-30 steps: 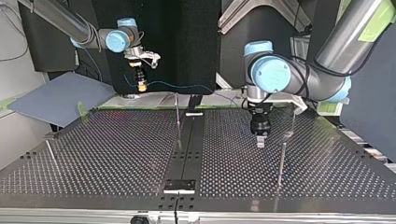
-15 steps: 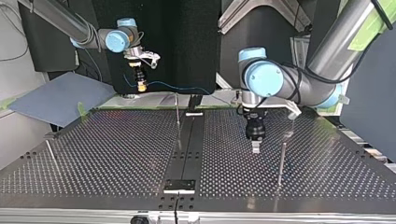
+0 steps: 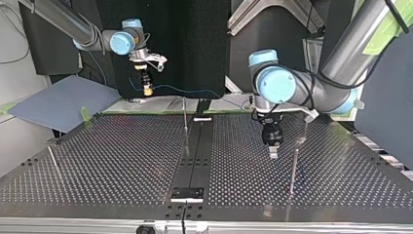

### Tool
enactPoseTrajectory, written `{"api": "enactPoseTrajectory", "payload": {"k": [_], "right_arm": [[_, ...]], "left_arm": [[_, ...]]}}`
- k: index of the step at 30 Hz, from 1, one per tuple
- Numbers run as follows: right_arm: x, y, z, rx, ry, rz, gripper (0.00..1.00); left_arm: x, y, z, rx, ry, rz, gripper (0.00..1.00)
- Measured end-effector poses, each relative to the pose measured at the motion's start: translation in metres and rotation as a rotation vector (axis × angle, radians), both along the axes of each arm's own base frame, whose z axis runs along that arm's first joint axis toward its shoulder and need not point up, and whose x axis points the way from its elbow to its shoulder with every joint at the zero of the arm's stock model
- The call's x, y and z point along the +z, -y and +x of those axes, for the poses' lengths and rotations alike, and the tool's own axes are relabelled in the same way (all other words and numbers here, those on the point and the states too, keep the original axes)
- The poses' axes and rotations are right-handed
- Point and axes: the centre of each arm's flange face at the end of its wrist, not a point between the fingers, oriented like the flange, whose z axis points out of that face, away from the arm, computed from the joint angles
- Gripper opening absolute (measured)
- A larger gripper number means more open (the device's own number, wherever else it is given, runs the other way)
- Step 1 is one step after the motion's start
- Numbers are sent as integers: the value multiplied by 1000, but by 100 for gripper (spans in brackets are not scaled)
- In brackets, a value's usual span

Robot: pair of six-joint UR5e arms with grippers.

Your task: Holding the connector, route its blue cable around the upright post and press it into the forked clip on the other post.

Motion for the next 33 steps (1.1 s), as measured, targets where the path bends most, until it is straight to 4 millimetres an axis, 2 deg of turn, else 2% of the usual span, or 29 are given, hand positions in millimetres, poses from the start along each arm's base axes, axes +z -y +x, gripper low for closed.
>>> {"api": "enactPoseTrajectory", "payload": {"k": [7,13,24,33], "right_arm": [[0,0,0,-1,3,-2,0],[1,1,0,-2,6,-4,0],[1,1,0,-2,9,-7,0],[1,2,0,-3,11,-11,0]], "left_arm": [[-3,-5,-5,56,-45,69,100],[-1,0,-5,39,-30,93,100],[-8,10,4,-7,-1,117,100],[-4,2,14,14,39,110,100]]}}
